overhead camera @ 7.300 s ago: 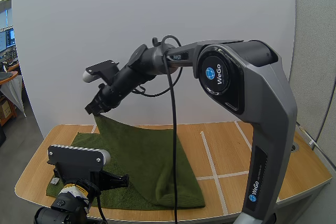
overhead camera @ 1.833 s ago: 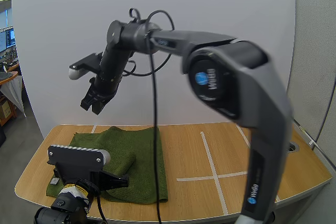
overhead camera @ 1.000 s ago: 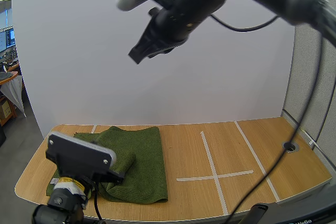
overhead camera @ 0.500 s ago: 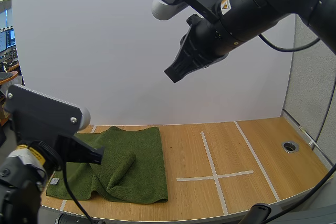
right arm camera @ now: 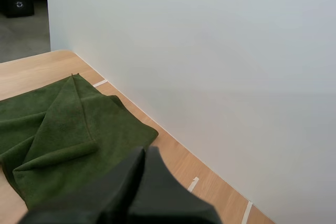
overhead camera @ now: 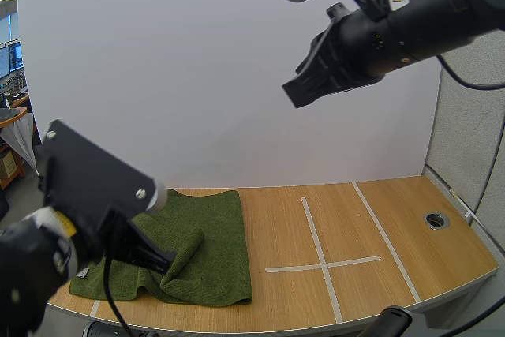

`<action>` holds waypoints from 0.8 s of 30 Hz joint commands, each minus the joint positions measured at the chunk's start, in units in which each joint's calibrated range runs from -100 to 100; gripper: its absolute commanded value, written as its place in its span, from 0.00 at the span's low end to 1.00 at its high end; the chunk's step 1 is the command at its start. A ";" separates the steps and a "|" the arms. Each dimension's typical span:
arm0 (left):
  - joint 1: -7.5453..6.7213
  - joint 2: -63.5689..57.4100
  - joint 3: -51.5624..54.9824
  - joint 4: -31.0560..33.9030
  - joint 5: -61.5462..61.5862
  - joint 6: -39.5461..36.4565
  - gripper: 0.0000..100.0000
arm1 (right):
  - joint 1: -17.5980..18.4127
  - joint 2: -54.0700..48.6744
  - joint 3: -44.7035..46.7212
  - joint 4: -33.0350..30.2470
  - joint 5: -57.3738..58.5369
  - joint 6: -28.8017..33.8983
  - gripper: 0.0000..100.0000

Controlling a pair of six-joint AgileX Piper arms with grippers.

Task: Fold the towel

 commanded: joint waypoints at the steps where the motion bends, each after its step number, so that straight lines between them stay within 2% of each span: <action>1: -0.16 18.52 -0.27 -3.02 -4.84 2.33 0.00 | -2.90 -3.94 0.16 4.01 0.00 -0.03 0.00; 6: -0.16 29.79 -0.27 -7.80 -10.06 6.20 0.00 | -5.30 -5.82 0.16 6.90 0.00 -0.53 0.00; 11: -0.16 41.48 -0.27 -17.88 -17.16 16.43 0.00 | -6.82 -7.54 1.47 7.90 0.00 -0.97 0.00; 18: -0.16 60.64 -4.38 -19.66 -19.24 18.51 0.02 | -8.05 -11.98 7.54 8.00 0.00 -1.28 0.00; 19: -0.16 63.49 -5.51 -19.66 -19.24 18.51 0.06 | -8.12 -12.45 8.46 8.00 0.00 -1.28 0.00; 21: -0.16 68.64 -7.84 -19.76 -19.24 18.59 0.20 | -8.43 -13.75 10.79 8.00 0.00 -1.91 0.00; 24: -0.16 75.26 -11.47 -20.00 -16.91 18.59 0.54 | -8.78 -15.54 13.70 7.89 0.00 -2.01 0.00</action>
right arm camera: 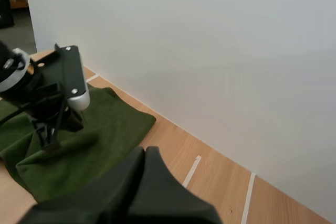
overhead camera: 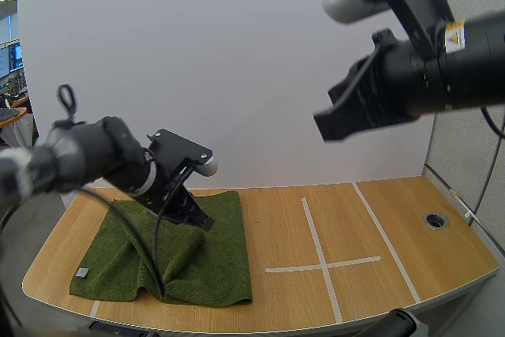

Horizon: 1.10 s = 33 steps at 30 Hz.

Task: Fold the towel

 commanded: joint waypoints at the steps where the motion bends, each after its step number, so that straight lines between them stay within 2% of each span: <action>1: -0.16 15.27 -8.13 -2.04 2.30 0.61 0.67 | -0.98 -4.40 6.87 0.01 0.00 -1.14 0.00; 4: -0.16 20.30 -10.76 -3.02 2.95 0.76 0.96 | -1.23 -5.12 8.68 -0.31 0.00 -1.34 0.00; 5: -0.16 21.80 -11.64 -3.57 2.95 0.76 1.00 | -1.31 -5.24 9.29 -0.31 0.00 -1.34 0.00; 11: -0.16 28.38 -15.57 -4.47 2.89 0.43 1.00 | -1.48 -5.49 10.27 -0.31 0.00 -1.43 0.00; 21: -0.16 38.08 -18.95 -1.08 1.06 0.79 1.00 | -1.48 -5.49 10.25 -0.31 0.00 -1.53 0.00; 33: -0.16 42.20 -19.04 0.49 -3.13 1.50 1.00 | -1.48 -5.49 10.25 -0.31 0.00 -2.17 0.00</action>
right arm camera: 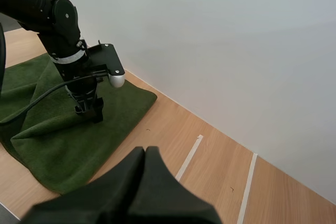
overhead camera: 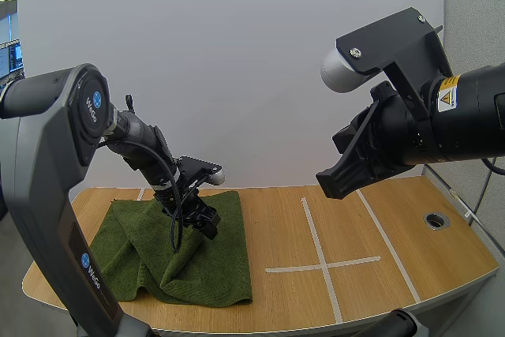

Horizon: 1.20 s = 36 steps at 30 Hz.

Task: Fold the towel

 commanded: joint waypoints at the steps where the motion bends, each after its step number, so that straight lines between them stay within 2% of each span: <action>1: -0.16 1.88 -0.45 0.25 -1.87 0.62 1.00 | -0.14 -0.76 -0.17 0.00 0.00 -0.38 0.00; 6: -0.16 2.90 -0.51 -0.05 -1.87 0.62 1.00 | -0.26 -0.76 -0.17 0.00 0.00 -0.40 0.00; 15: -0.16 2.77 -0.51 -0.88 -1.87 0.62 0.81 | -0.38 -0.76 -0.17 0.00 0.00 -0.40 0.00; 18: -0.16 2.77 -0.51 -1.02 -1.87 0.62 0.72 | -0.38 -0.76 -0.17 0.00 0.00 -0.40 0.00; 19: -0.16 2.77 -0.51 -1.02 -1.87 0.62 0.63 | -0.38 -0.76 -0.17 0.00 0.00 -0.40 0.00; 22: -0.16 2.77 -0.51 -1.02 -1.87 0.62 0.48 | -0.38 -0.76 -0.17 0.00 0.00 -0.40 0.00; 26: -0.16 2.77 -0.51 -1.02 -1.87 0.62 0.34 | -0.38 -0.76 -0.17 0.00 0.00 -0.40 0.00; 28: -0.16 2.77 -0.51 -1.02 -1.87 0.62 0.31 | -0.38 -0.76 -0.17 0.00 0.00 -0.40 0.00; 36: -0.16 2.68 -0.51 -1.02 -0.26 0.62 0.31 | -0.38 -0.76 -0.17 0.00 0.00 -0.40 0.00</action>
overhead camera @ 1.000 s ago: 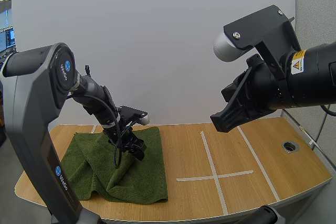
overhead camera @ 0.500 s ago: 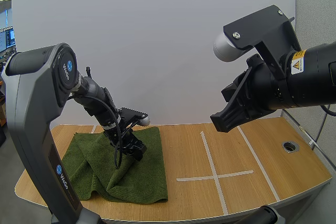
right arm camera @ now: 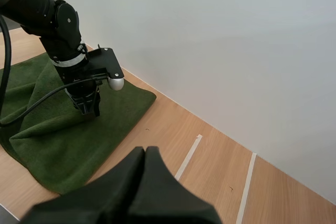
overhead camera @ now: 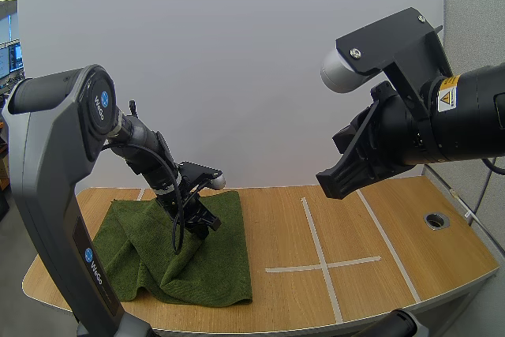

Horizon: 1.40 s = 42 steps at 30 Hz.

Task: Fold the towel

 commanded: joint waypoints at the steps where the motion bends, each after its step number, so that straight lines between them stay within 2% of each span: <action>1: -0.16 -0.25 -0.26 -0.89 2.02 0.25 0.30 | -0.24 -0.76 -0.17 0.00 0.00 -0.22 0.00; 3: -0.16 -0.41 -0.26 -0.09 3.43 -0.15 0.23 | -0.24 -0.76 -0.17 0.00 0.00 -0.22 0.00; 6: -0.09 -0.70 -0.26 2.80 4.94 -1.63 0.00 | -0.24 -0.76 -0.17 0.00 0.00 -0.22 0.00; 10: 1.10 -2.52 -0.26 3.39 7.05 -2.30 0.00 | -0.24 -0.76 -0.17 0.00 0.00 -0.22 0.00; 20: 6.35 -12.68 -0.26 3.39 18.02 -0.86 0.00 | -0.24 -0.76 -0.17 0.00 0.00 -0.22 0.00; 25: 8.45 -15.35 0.01 3.39 23.16 0.34 0.00 | -0.24 -0.76 -0.17 0.00 0.00 -0.22 0.00; 35: 15.12 -17.48 2.51 3.39 28.30 5.53 0.00 | -0.24 -0.76 -0.17 0.00 0.00 -0.22 0.00; 42: 20.86 -18.26 2.98 3.39 31.14 10.39 0.00 | -0.22 -0.76 -0.17 0.54 0.00 -0.22 0.00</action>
